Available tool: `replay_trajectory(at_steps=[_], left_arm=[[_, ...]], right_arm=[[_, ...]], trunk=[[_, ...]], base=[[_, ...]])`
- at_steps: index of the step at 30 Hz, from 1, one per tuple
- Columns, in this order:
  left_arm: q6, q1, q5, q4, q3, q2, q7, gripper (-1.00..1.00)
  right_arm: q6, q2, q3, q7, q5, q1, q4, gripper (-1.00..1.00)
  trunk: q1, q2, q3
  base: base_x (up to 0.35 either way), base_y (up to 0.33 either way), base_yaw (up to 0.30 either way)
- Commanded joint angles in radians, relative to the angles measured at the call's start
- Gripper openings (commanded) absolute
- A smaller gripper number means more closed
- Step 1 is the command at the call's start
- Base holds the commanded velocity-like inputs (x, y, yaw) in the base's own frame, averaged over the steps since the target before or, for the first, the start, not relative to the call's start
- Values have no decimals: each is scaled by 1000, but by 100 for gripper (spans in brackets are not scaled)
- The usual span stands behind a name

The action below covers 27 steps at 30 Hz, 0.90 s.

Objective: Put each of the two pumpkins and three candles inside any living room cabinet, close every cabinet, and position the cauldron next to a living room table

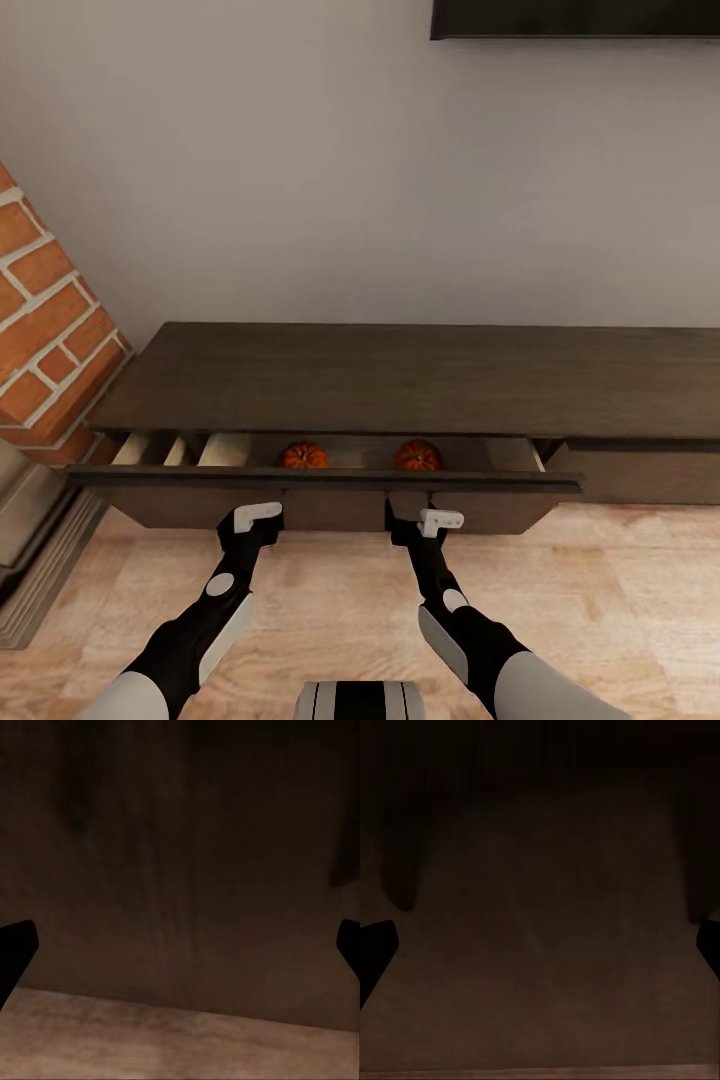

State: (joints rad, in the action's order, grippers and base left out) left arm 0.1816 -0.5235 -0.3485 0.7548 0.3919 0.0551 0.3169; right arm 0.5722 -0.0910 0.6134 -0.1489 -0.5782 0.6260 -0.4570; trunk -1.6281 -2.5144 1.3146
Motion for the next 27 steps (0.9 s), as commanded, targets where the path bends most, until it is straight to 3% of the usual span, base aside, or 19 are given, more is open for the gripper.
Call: replay_trajectory(at_steps=[1, 10, 27], left_arm=[[6, -1, -10, 0, 8, 2, 8, 100], [6, -1, -11, 0, 8, 2, 8, 100], [5, -1, -11, 22, 7, 4, 8, 100]], right_arm=[[3, 1, 11, -8, 1, 1, 0, 100], [2, 1, 11, -8, 1, 1, 1, 100], [2, 0, 11, -8, 1, 1, 1, 100]], trunk=[[0, 0, 1], [0, 0, 1], [0, 0, 1]], base=[[246, 0, 0], [202, 0, 0], [73, 16, 0]])
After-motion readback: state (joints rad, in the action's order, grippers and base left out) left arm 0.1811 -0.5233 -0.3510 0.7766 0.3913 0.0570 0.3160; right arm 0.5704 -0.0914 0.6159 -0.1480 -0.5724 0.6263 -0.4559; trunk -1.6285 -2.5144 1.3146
